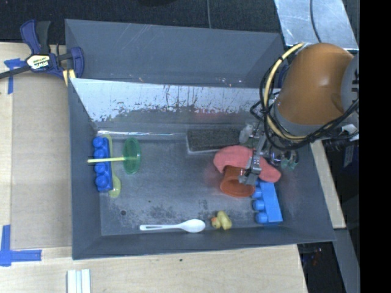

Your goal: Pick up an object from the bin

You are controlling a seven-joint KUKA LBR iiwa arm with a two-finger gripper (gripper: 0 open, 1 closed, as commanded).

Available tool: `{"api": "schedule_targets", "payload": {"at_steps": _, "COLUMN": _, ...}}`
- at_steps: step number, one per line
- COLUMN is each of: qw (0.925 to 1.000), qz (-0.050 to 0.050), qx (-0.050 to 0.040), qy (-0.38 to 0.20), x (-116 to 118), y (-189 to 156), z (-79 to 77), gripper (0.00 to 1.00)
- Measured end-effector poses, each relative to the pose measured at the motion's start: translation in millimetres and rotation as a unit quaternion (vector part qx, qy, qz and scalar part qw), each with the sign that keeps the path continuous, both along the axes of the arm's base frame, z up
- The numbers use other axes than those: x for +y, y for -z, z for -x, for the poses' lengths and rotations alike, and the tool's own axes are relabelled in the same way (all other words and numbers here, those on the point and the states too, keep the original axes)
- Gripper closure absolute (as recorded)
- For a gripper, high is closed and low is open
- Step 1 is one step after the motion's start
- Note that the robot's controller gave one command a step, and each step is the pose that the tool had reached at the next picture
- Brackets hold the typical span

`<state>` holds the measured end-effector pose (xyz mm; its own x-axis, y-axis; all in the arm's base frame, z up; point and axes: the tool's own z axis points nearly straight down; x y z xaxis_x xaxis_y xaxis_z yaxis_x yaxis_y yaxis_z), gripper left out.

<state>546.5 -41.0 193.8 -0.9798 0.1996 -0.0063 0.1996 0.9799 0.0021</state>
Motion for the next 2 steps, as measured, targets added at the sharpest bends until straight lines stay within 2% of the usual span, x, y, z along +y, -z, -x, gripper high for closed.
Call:
{"api": "schedule_targets", "payload": {"at_steps": 1, "qw": 0.9987, "qz": 0.000, "qx": -0.0030, "qy": -0.051, "x": -17, "y": 8, "z": 12.8, "gripper": 0.00}}
{"api": "schedule_targets", "payload": {"at_steps": 2, "qw": 0.9990, "qz": 0.000, "qx": -0.0037, "qy": -0.045, "x": -14, "y": 27, "z": -4.4, "gripper": 0.00}}
